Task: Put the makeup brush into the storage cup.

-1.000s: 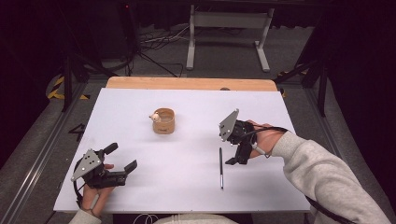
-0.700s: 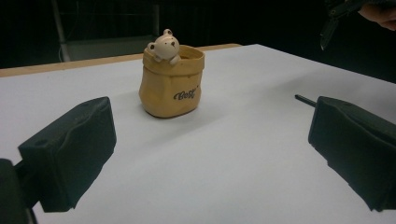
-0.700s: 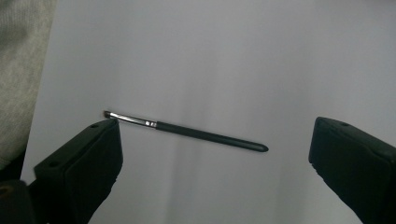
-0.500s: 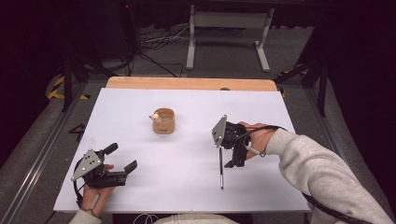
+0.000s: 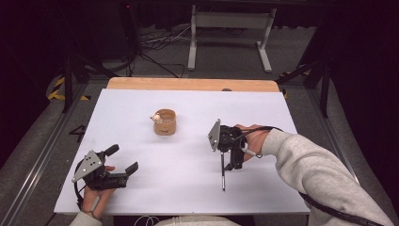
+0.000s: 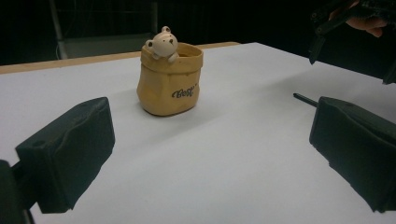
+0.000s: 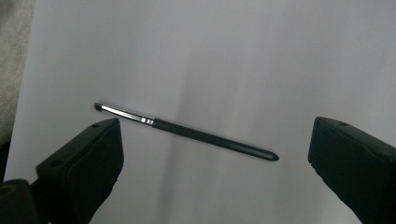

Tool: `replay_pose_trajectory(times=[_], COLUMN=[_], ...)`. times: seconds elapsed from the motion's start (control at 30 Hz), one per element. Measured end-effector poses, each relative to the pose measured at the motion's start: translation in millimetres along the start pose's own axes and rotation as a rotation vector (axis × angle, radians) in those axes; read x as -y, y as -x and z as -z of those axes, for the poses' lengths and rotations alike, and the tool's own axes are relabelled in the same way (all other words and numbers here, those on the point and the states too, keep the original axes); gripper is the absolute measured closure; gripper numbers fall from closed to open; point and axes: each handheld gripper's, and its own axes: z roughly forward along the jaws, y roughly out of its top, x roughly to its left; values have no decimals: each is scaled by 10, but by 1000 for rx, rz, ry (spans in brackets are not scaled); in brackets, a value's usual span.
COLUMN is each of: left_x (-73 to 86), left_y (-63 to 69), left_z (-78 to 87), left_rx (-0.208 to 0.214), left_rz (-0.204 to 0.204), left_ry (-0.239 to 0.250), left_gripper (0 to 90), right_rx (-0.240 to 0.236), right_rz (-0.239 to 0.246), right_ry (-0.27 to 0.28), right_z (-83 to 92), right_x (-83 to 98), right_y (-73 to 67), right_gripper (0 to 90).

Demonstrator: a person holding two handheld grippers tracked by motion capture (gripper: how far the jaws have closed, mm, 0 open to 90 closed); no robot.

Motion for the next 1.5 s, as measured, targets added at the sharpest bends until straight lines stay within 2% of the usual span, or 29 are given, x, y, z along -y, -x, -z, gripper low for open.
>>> replay_pose_trajectory(times=[0.27,0.63,0.93,1.1,1.2,1.5], left_x=[4,2,-1,-3,-1,-2], left_y=[-3,-1,12,9,9,13], left_z=[-19,-26,-30,-25,-30,-31], left_rx=[2,3,1,2,5,0], left_rz=[-4,-1,-21,-16,0,-6], left_ry=[-5,-4,-12,-11,-12,-15], left_gripper=[3,2,2,2,2,2], right_rx=[-27,-43,-56,-63,-61,-61], right_rz=[11,32,44,49,50,56], right_ry=[-23,-53,-79,-98,-106,-122], right_z=[-177,-336,-432,-486,-505,-527], right_x=[27,39,59,65,67,72], right_y=[6,6,20,19,24,31], right_gripper=[42,44,48,52,54,76])
